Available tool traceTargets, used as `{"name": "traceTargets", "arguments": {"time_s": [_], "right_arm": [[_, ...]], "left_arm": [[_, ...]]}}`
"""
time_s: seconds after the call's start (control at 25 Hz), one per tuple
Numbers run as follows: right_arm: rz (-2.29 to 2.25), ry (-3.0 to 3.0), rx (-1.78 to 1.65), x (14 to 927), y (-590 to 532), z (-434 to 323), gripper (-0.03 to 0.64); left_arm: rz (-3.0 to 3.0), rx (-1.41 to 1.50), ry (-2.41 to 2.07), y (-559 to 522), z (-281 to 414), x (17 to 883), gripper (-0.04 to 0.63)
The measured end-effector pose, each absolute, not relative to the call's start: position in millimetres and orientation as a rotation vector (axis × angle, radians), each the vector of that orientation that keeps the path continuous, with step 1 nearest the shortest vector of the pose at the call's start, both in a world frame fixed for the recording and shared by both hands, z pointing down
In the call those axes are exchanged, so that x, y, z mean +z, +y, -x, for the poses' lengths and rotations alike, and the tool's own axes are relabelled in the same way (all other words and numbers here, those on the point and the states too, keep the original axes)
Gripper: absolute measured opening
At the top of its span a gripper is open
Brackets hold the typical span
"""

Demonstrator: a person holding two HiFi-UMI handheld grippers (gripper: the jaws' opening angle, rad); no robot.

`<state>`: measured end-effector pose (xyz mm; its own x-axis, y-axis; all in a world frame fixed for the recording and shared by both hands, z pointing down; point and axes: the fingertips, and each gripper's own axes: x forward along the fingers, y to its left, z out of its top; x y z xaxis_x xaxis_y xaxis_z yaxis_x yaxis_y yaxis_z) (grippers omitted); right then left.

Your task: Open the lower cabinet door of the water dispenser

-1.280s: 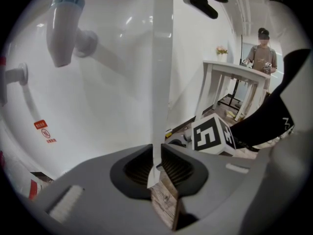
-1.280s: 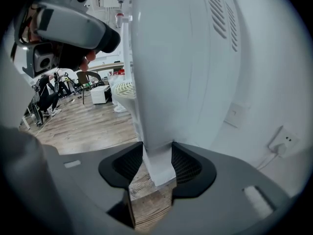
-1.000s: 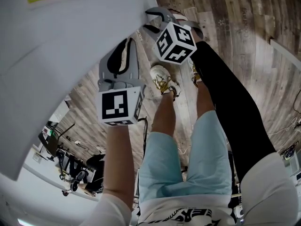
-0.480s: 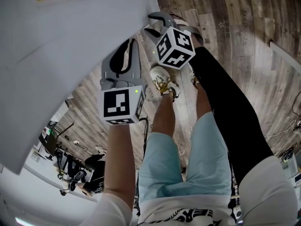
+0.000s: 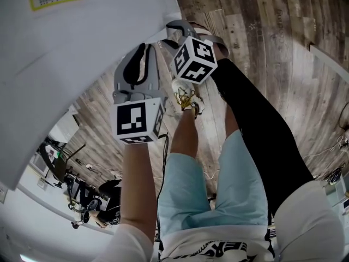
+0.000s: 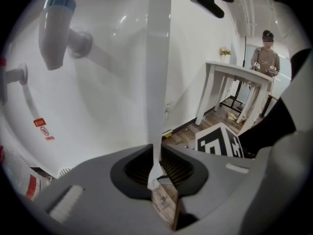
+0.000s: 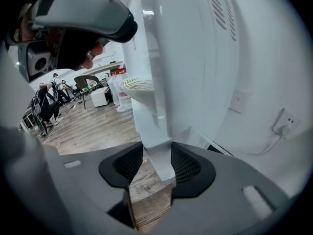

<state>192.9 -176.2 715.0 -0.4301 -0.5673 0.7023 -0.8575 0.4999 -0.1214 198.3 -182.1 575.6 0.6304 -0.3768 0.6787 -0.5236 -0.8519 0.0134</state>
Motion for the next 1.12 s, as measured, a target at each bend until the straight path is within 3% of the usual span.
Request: {"name": "traceTargets", "arguments": {"time_s": [1.12], "right_arm": [[-1.181, -2.053, 0.717, 718, -133, -157, 0.169]], "left_arm": [[-2.624, 0.929, -0.805, -156, -145, 555, 0.061]]}}
